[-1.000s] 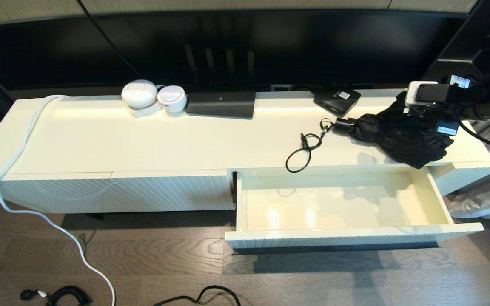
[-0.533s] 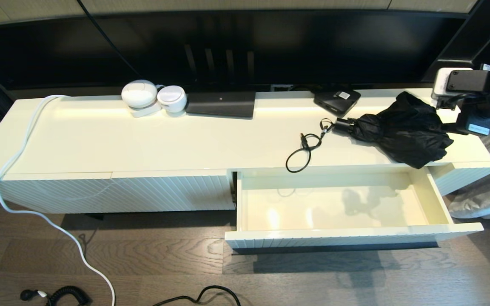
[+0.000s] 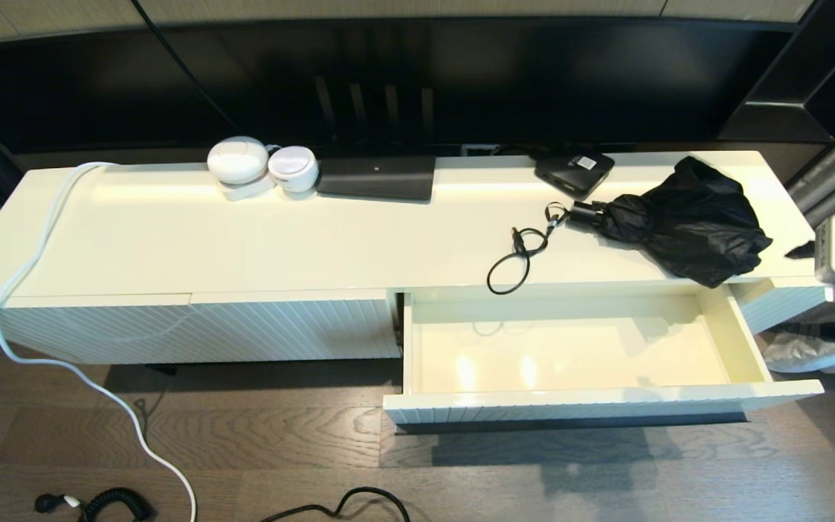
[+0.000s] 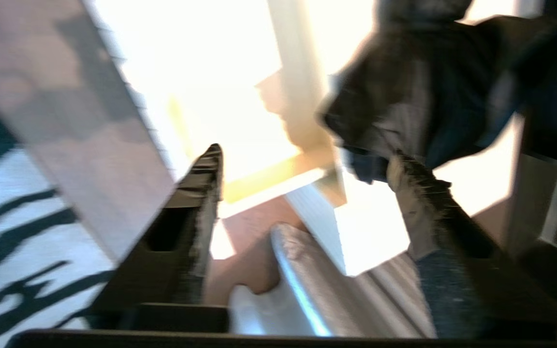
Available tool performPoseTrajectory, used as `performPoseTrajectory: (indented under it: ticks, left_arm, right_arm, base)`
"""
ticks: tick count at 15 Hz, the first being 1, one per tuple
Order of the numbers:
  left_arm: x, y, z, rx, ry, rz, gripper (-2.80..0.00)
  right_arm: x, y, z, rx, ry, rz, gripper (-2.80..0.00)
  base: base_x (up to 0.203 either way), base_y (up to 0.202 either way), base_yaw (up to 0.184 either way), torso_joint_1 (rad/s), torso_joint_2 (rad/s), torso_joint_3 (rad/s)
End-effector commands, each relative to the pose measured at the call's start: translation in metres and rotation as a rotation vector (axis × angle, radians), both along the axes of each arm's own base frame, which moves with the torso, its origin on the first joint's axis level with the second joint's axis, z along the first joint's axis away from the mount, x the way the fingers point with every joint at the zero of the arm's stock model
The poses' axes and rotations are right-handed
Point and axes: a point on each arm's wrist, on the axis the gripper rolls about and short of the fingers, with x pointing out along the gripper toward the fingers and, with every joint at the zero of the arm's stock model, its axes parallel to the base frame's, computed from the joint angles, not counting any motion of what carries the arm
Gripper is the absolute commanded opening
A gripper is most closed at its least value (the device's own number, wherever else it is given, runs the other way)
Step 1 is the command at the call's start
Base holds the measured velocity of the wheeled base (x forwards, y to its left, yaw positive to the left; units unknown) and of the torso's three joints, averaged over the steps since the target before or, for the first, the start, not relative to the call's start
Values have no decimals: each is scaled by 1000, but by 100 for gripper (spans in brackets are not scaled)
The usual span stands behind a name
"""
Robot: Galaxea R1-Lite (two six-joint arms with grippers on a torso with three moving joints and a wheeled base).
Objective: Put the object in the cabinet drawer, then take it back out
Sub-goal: Close the drawer
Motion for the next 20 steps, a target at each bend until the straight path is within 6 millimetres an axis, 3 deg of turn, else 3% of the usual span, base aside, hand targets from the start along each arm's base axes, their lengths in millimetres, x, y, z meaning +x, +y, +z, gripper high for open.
performPoseTrajectory:
  ticks: [1, 5, 9, 12, 17, 20]
  left_arm:
    - [0, 0, 0, -1, 0, 0, -280]
    - [0, 0, 0, -1, 0, 0, -280]
    - [0, 0, 0, -1, 1, 0, -280]
    - [0, 0, 0, -1, 0, 0, -280]
    - [0, 0, 0, -1, 0, 0, -280]
    - [0, 0, 0, -1, 0, 0, -280]
  right_arm:
    - [-29, 5, -9, 22, 45, 26, -280]
    - [-65, 10, -51, 142, 321, 19, -280]
    - [-70, 12, -71, 229, 454, 26, -280]
    - [-50, 15, -100, 265, 587, -13, -280]
    - [-9, 26, -133, 227, 391, 37, -280]
    - [-5, 32, -142, 189, 376, 39, -280]
  base:
    - [0, 0, 0, 0, 0, 0]
    - [0, 0, 0, 0, 0, 0]
    - [0, 0, 0, 0, 0, 0]
    - [0, 0, 0, 0, 0, 0]
    - [0, 0, 0, 0, 0, 0]
    - [0, 0, 0, 0, 0, 0]
